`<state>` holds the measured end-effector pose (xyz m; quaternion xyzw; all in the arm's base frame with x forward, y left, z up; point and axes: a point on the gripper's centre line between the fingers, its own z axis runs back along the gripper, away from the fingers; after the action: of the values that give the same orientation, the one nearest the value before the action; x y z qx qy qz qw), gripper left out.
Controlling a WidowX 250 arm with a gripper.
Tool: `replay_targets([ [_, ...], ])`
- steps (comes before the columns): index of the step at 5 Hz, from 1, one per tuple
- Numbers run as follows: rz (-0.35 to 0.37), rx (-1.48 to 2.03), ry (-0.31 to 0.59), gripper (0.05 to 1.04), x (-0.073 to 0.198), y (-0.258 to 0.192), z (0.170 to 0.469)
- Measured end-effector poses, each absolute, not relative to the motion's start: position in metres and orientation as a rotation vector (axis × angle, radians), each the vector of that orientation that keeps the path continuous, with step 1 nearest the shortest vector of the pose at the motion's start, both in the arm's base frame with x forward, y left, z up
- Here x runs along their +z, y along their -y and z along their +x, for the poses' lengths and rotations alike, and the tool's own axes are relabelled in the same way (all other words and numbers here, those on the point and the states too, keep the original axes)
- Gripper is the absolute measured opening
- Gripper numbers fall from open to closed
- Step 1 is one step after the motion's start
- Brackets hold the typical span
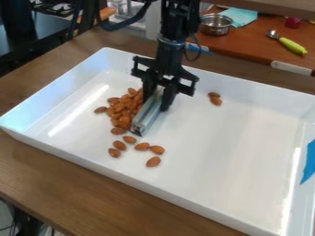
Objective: Sweep into pile
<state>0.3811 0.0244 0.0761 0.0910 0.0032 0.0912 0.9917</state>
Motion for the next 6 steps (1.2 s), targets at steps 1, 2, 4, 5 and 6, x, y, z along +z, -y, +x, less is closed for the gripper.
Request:
replay_targets([
  [1, 0.274, 0.219, 0.052, 0.384, 0.076, -0.041, 0.393],
  [2, 0.363, 0.213, 0.106, 0.384, 0.077, -0.055, 0.396],
  [4, 0.428, 0.197, 0.123, 0.383, 0.077, -0.069, 0.390],
  [5, 0.234, 0.244, 0.060, 0.383, 0.082, -0.046, 0.371],
  [6, 0.049, 0.310, 0.140, 0.383, 0.103, 0.000, 0.378],
])
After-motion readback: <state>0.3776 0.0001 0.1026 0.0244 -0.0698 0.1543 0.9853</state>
